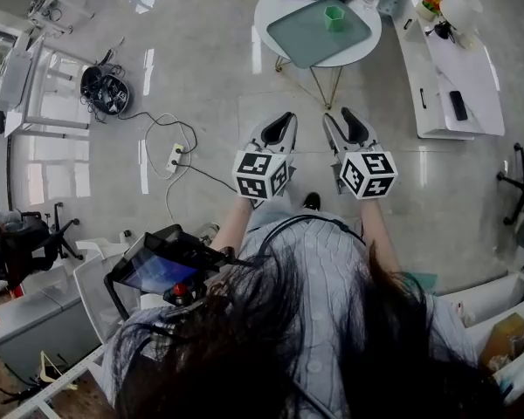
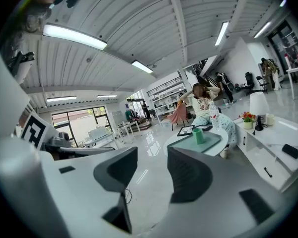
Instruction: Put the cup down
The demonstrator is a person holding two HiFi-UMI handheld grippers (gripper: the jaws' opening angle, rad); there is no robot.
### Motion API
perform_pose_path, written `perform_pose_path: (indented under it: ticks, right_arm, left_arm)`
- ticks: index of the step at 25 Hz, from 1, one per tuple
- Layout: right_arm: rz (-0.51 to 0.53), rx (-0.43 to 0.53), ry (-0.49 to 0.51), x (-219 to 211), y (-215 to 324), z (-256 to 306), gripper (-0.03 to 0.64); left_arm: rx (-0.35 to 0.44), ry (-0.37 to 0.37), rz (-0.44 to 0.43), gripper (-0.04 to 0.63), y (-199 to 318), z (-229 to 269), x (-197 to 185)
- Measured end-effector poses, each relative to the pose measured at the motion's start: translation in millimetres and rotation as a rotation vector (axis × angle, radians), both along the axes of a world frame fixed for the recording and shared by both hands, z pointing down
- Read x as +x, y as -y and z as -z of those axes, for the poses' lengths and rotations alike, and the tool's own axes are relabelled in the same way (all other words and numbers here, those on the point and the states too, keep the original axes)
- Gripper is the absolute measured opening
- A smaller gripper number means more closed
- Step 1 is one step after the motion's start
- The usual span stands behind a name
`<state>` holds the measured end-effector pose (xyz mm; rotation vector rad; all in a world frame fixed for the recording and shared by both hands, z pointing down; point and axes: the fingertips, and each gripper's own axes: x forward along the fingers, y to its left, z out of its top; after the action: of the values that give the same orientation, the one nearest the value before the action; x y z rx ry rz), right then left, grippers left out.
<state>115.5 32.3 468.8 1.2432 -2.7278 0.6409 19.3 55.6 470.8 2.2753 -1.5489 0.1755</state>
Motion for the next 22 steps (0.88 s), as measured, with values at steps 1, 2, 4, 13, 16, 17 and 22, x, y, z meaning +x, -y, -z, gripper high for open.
perform_pose_path:
  ticks: [1,2,4,13,16,17,22]
  right_arm:
    - [0.017,0.004,0.001,-3,-4,1,0.201]
    - [0.033,0.007,0.003,-6,-9,1,0.193]
    - [0.06,0.01,0.008,-9,-20,3,0.171]
    - [0.154,0.008,-0.021,-14,-60,-2,0.083]
    - [0.166,0.0,-0.036,-9,-69,-8,0.07]
    - [0.167,-0.001,-0.038,-7,-71,-9,0.066]
    - [0.165,0.001,-0.031,-1,-79,-7,0.058]
  left_arm:
    - [0.001,0.0,0.008,0.029,-4,0,-1]
    - [0.002,0.001,0.015,0.029,-7,0,-1]
    - [0.003,0.002,0.023,0.029,-15,-1,0]
    - [0.015,0.005,0.028,0.029,-38,2,10]
    - [0.016,0.006,0.021,0.029,-43,1,18]
    - [0.016,0.007,0.018,0.029,-45,1,20]
    - [0.017,0.02,0.006,0.029,-56,1,25]
